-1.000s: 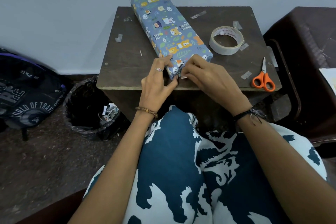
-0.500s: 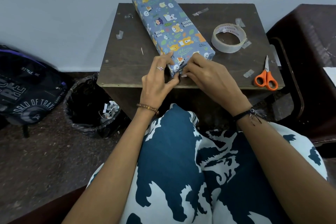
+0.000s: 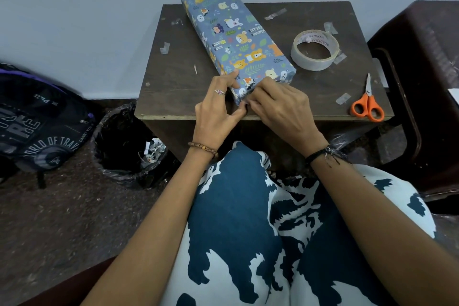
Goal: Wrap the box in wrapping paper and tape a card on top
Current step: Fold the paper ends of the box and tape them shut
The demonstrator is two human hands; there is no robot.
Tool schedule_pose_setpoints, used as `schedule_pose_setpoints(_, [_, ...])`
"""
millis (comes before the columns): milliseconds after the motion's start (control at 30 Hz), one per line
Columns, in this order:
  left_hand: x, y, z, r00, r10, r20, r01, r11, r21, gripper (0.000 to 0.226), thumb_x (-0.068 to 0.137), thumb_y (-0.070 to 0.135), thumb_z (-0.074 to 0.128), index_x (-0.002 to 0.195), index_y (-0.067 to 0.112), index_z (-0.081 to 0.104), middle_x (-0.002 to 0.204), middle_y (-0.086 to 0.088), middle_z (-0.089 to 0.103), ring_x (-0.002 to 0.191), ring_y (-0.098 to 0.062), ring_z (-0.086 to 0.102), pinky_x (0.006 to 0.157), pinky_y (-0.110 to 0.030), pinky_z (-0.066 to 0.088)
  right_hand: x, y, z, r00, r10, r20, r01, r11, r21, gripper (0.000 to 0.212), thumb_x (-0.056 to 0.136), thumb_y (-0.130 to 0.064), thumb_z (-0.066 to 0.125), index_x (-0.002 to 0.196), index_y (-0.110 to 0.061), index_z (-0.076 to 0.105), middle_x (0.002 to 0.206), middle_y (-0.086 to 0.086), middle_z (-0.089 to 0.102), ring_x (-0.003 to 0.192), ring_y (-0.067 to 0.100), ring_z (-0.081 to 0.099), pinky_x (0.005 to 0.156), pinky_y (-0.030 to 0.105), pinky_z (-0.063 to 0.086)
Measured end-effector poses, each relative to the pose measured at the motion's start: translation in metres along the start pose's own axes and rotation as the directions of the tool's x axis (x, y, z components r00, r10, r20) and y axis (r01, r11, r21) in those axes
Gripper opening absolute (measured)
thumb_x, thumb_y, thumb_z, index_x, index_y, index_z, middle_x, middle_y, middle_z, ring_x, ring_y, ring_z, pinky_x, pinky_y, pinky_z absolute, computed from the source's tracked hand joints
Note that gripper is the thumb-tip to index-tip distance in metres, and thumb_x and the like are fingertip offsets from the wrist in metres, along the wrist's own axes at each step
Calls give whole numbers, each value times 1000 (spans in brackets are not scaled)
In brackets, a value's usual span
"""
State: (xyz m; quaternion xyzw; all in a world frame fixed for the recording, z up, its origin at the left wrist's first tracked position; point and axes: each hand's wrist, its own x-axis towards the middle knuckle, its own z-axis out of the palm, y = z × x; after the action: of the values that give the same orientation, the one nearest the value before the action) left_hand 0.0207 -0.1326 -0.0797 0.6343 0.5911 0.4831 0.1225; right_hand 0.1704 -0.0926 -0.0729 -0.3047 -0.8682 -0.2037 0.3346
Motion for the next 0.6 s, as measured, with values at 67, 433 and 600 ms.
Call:
schedule_pose_setpoints(67, [0,1,0,1000,0,7,0,1000,2,41,74,11,67,102,30,42,115,15,55,111,1,53,79,-41,55,-1,-1,1,1000,-1,-29,1,1000,-17,17,90,-11,58,74,-10,60,77,4,60,57,17,55,53,29,46])
schedule_pose_setpoints(433, [1,0,0,999,-48,-7,49,999,14,39,74,12,70,109,14,54,114,4,62,106,-1,54,81,-33,52,8,1,-2,982,161,-100,-149,982,114,28,85,-26,69,100,-19,46,103,-1,40,63,14,55,48,25,41])
schedule_pose_setpoints(600, [2,4,-2,999,-53,5,53,999,5,40,75,13,69,98,31,42,118,18,55,114,5,51,85,-30,52,11,6,-5,974,223,-50,-209,957,199,52,77,-26,75,113,-20,38,117,-2,41,69,20,62,47,27,44])
